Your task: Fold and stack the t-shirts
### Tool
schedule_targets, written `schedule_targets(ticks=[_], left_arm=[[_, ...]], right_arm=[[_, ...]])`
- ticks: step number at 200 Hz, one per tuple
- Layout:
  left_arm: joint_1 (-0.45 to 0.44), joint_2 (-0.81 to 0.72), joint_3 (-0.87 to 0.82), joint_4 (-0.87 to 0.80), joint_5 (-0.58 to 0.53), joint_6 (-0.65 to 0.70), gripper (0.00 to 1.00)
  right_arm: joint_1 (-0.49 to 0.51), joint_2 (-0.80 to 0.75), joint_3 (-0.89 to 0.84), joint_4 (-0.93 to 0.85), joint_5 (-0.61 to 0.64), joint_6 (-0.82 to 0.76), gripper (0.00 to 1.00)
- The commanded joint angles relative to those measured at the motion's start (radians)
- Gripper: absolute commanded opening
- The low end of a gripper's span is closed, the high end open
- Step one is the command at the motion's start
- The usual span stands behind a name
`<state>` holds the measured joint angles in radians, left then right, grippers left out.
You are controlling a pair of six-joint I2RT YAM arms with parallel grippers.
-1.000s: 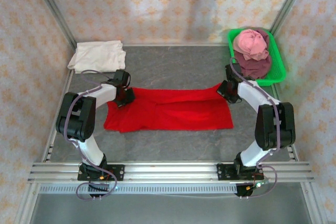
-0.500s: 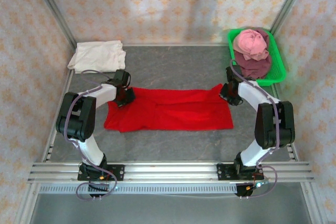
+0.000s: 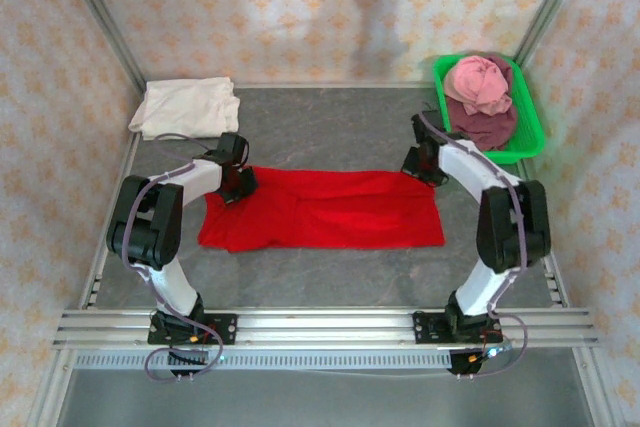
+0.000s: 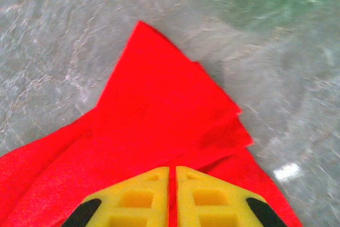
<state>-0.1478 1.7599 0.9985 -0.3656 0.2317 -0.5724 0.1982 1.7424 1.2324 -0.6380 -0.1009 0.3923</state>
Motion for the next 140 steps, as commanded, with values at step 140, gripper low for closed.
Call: schedule_targets(ticks=[140], left_arm=[[-0.035,0.552,0.798,-0.277,-0.047,0.067,0.0]], right_arm=[[0.079,-0.021,-0.277,-0.047,0.061,0.004,0.0]])
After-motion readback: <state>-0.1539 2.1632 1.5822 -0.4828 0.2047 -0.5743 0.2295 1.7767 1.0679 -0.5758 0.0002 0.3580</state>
